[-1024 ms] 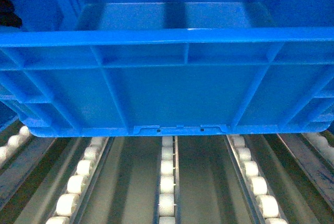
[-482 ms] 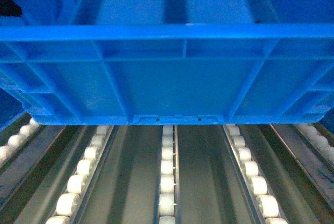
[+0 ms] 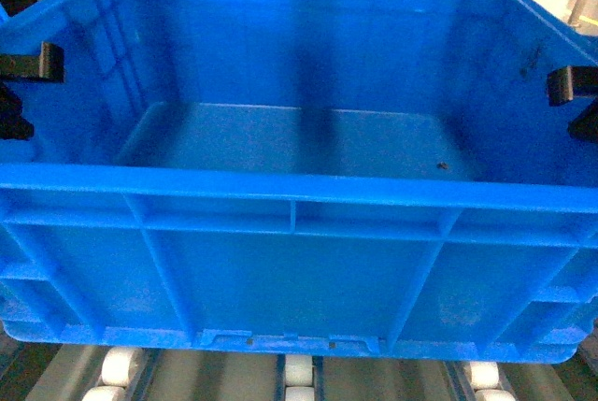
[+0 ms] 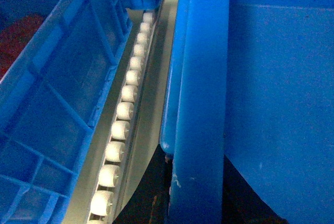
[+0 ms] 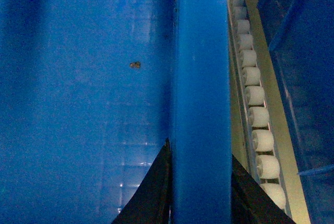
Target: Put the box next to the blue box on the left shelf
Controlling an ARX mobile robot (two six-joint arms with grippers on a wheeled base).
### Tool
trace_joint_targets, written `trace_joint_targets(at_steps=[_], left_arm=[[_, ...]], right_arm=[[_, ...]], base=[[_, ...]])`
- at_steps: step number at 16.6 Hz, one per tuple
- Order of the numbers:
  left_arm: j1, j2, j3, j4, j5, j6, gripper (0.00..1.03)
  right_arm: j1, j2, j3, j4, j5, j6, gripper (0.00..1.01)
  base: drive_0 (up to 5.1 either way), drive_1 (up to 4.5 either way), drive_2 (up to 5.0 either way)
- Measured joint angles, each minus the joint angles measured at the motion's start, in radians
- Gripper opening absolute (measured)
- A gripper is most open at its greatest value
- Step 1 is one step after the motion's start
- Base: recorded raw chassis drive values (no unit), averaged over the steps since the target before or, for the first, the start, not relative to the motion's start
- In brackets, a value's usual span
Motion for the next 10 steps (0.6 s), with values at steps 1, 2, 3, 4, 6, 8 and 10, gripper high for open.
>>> trace_joint_targets(at_steps=[1,2,3,4,6,8,10], left_arm=[[0.000,0.017,0.001,-0.041,0.011,-0.024,0.13],[0.000,0.039,0.002,-0.109,0.040,-0.070,0.12],[0.000,0.064,0.001,-0.137,0.060,-0.099,0.12],[0.000,0.073,0.000,-0.142,0.068,-0.105,0.12],[0.000,0.085,-0.004,-0.135,0.069,-0.113,0.12],[-0.001,0.095,-0.003,-0.132,0.063,-0.123,0.12],[-0.001,0.100,-0.008,-0.071,0.061,-0.148,0.24]], right_arm=[[-0.012,0.027,0.000,-0.005,-0.020,0.005,0.19],[-0.021,0.048,-0.007,-0.018,-0.031,0.001,0.19],[-0.027,0.069,-0.016,-0.029,-0.037,-0.003,0.19],[-0.028,0.081,-0.021,-0.031,-0.039,-0.002,0.19],[-0.034,0.096,-0.021,-0.024,-0.043,0.002,0.19],[-0.035,0.103,-0.018,-0.023,-0.049,0.010,0.19],[-0.035,0.105,-0.016,-0.011,-0.063,0.015,0.42]], base=[[0.0,0.00,0.0],[0.0,0.00,0.0],[0.0,0.00,0.0],[0.0,0.00,0.0],[0.0,0.00,0.0],[0.0,0.00,0.0],[0.0,0.00,0.0]])
